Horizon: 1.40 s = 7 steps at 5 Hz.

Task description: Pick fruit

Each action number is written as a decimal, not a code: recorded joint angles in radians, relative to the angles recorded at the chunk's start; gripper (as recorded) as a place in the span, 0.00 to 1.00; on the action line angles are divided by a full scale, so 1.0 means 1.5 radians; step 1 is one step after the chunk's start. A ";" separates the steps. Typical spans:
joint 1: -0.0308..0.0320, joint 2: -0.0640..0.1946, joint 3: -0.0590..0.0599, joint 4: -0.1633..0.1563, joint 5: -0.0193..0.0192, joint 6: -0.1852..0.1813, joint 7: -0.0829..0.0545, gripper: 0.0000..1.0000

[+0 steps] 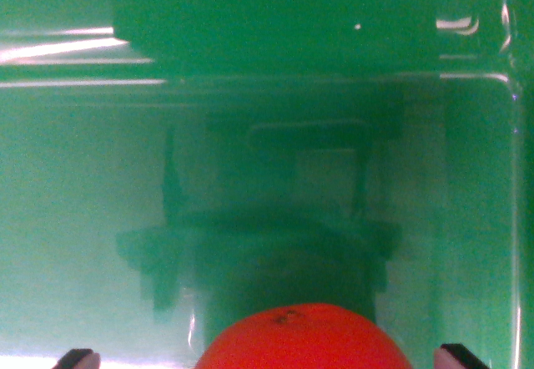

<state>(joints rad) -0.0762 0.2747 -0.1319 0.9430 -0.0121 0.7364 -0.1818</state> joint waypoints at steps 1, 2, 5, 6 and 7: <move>-0.0013 0.004 -0.002 -0.014 0.0008 -0.015 -0.003 0.00; -0.0013 0.004 -0.002 -0.014 0.0008 -0.015 -0.003 0.00; -0.0030 0.009 -0.005 -0.033 0.0019 -0.036 -0.007 0.00; -0.0030 0.009 -0.005 -0.033 0.0019 -0.036 -0.007 0.00; -0.0033 0.010 -0.005 -0.036 0.0021 -0.040 -0.007 0.00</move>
<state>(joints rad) -0.0812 0.2889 -0.1399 0.8887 -0.0090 0.6763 -0.1928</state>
